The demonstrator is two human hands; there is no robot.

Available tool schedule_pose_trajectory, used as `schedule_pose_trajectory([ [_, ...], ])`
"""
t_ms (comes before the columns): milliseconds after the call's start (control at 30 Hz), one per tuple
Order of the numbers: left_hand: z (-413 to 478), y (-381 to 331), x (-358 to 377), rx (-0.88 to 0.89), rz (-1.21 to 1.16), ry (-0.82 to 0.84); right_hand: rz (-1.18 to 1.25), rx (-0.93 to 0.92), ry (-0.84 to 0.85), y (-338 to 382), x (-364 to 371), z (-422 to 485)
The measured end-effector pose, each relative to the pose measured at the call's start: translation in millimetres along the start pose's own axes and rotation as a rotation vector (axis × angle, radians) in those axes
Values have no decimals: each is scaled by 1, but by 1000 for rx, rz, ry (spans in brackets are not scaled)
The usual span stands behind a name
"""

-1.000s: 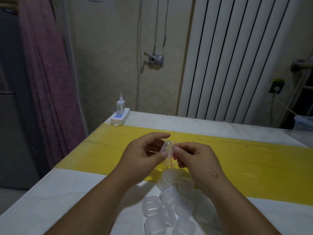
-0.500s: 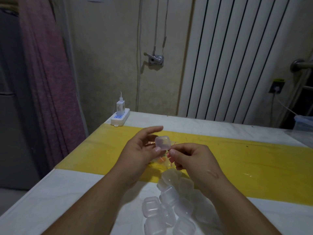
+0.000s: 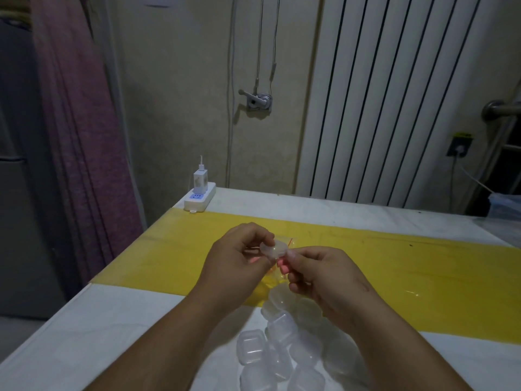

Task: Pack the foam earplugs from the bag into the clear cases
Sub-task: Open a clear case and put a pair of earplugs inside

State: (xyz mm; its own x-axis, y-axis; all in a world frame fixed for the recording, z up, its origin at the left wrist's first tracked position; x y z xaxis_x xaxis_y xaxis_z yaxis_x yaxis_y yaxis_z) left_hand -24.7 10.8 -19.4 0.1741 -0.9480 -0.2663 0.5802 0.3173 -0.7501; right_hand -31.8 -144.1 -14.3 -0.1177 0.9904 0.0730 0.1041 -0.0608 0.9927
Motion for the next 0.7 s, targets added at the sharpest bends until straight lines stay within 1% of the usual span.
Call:
schedule_pose_trajectory([
  [100, -1, -1, 0, 59, 55, 16, -12, -17, -12, -1, 0, 1],
  [200, -1, -3, 0, 76, 23, 38, -26, -33, -22, -2, 0, 2],
  [333, -1, 1, 1, 10, 29, 28, -73, -55, -39, -2, 0, 2],
  [533, -1, 3, 2, -1, 100, 49, -181, -118, -88, -4, 2, 4],
  [633, -1, 1, 2, -8, 68, 61, -258, -139, -142, -4, 2, 5],
  [700, 0, 0, 2, -29, 6, 26, -323, -160, -203, -5, 0, 6],
])
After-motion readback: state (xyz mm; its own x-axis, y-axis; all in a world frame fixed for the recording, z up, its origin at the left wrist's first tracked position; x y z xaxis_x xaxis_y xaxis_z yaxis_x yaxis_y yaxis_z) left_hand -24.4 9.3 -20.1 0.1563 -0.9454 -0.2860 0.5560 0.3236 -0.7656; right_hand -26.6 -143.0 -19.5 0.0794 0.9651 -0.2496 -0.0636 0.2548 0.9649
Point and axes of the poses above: each hand's wrist, its own z-axis towards the middle knuckle, its own x-axis out of the palm, y = z × x, the point moved 2 cm from there along z, towards the middle knuckle, and after that the axes turned 5 degrees about x, right-handed, at the moved point
